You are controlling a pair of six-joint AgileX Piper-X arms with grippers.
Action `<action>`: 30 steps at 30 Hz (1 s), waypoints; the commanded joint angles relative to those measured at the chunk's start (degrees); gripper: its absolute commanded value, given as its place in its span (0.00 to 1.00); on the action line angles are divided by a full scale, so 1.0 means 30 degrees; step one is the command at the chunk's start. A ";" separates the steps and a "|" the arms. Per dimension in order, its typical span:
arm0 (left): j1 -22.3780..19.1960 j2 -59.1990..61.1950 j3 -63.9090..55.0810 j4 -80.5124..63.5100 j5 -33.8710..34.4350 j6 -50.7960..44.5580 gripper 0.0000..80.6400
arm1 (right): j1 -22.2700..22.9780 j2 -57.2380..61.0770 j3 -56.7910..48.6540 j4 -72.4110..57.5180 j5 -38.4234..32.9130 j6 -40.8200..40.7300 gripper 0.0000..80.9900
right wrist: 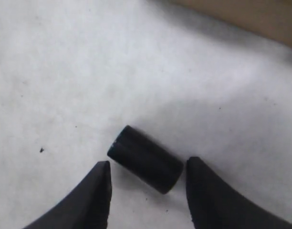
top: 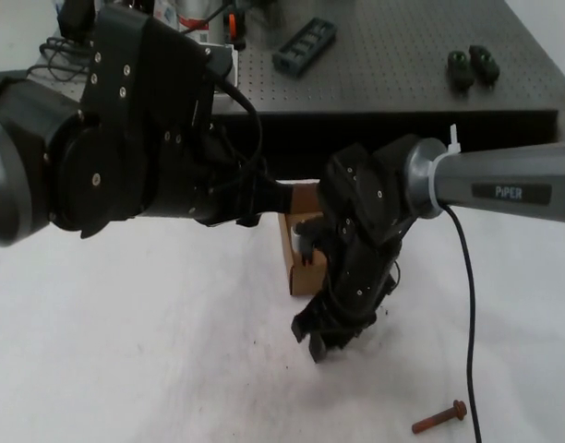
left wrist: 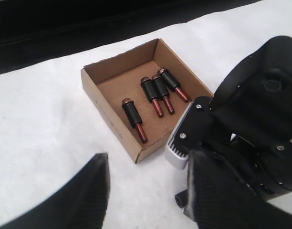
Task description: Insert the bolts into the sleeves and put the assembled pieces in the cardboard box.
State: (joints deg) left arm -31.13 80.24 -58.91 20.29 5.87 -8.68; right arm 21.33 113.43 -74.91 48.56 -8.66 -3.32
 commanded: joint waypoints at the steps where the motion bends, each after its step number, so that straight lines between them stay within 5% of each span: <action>1: 0.0028 -0.0341 -0.0110 -0.0044 -0.0196 0.0212 0.46 | 0.0042 -0.0462 -0.0038 0.0250 0.0579 -0.0986 0.46; 4: 0.0028 -0.0341 -0.0110 -0.0044 -0.0196 0.0212 0.46 | 0.0042 -0.0537 -0.0038 -0.0203 0.2240 -0.1646 0.46; 23: 0.0028 -0.0341 -0.0110 0.0414 -0.0196 0.0731 0.46 | 0.0829 0.0189 -0.0038 -0.1816 0.1415 -0.3612 0.45; 30: 0.0028 -0.0341 -0.0110 0.0856 -0.0196 0.0937 0.46 | 0.0943 0.0304 -0.0038 -0.1689 0.1415 -0.4201 0.30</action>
State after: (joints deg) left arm -31.13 80.24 -58.91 22.70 5.87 -6.67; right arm 23.79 114.21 -74.90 43.05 -3.67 -14.53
